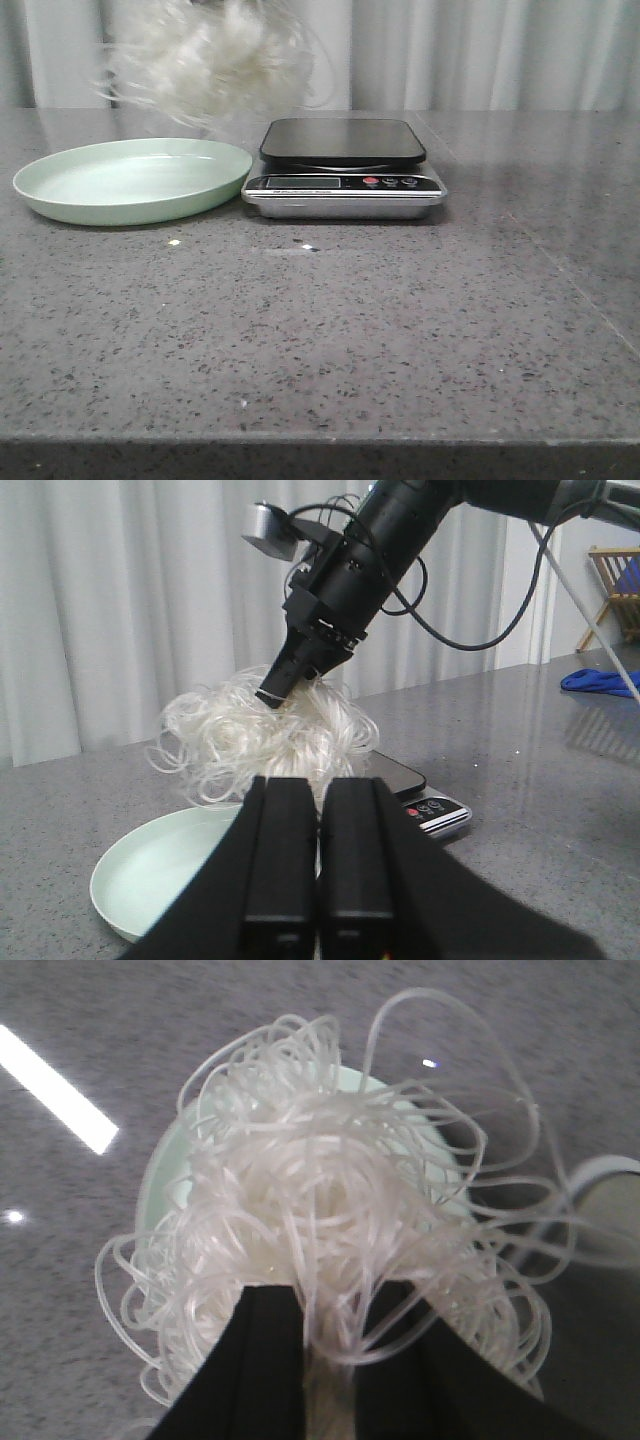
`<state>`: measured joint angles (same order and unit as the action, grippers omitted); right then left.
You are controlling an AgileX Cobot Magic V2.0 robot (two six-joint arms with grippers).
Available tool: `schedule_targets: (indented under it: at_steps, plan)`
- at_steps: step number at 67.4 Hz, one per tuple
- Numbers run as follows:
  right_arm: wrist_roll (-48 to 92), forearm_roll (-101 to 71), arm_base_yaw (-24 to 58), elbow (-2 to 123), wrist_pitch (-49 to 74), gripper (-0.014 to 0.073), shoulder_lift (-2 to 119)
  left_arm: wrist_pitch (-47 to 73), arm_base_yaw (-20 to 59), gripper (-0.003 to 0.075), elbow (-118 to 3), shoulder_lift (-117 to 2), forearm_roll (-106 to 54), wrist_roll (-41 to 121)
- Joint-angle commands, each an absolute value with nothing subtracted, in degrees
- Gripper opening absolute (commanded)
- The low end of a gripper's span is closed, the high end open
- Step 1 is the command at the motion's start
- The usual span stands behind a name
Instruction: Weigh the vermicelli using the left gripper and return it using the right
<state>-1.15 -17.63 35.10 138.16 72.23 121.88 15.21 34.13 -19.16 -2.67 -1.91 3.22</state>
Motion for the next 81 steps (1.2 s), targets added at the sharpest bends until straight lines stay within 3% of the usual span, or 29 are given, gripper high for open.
schedule_targets:
  at_steps: [1, 12, 15, 25, 32, 81]
  plan:
    - [-0.3, -18.1, 37.5, 140.4, 68.8, 0.014, 118.3, 10.4, 34.2, 0.0127, -20.7, -3.3, -2.0, 3.0]
    - [-0.4, -17.0, 38.5, 140.4, 67.7, 0.0186, 122.0, 10.4, 34.2, 0.0127, -20.7, -3.3, -2.0, 3.0]
    - [-0.4, -18.1, 38.6, 140.4, 67.6, 0.023, 123.0, 10.4, 34.2, 0.0127, -20.7, -3.3, -2.0, 3.0]
    - [-0.4, -19.6, 38.6, 140.4, 65.1, 0.0496, 124.5, 10.4, 34.2, 0.0127, -20.7, -3.3, -2.0, 3.0]
    - [-0.4, -19.5, 38.3, 140.6, 63.9, 0.0582, 123.2, 10.4, 34.2, 0.0127, -20.7, -3.3, -2.0, 3.0]
    - [0.4, -6.2, 32.2, 140.1, 74.6, 0.0584, 103.3, 10.4, 34.2, 0.0127, -20.7, -3.3, -2.0, 3.0]
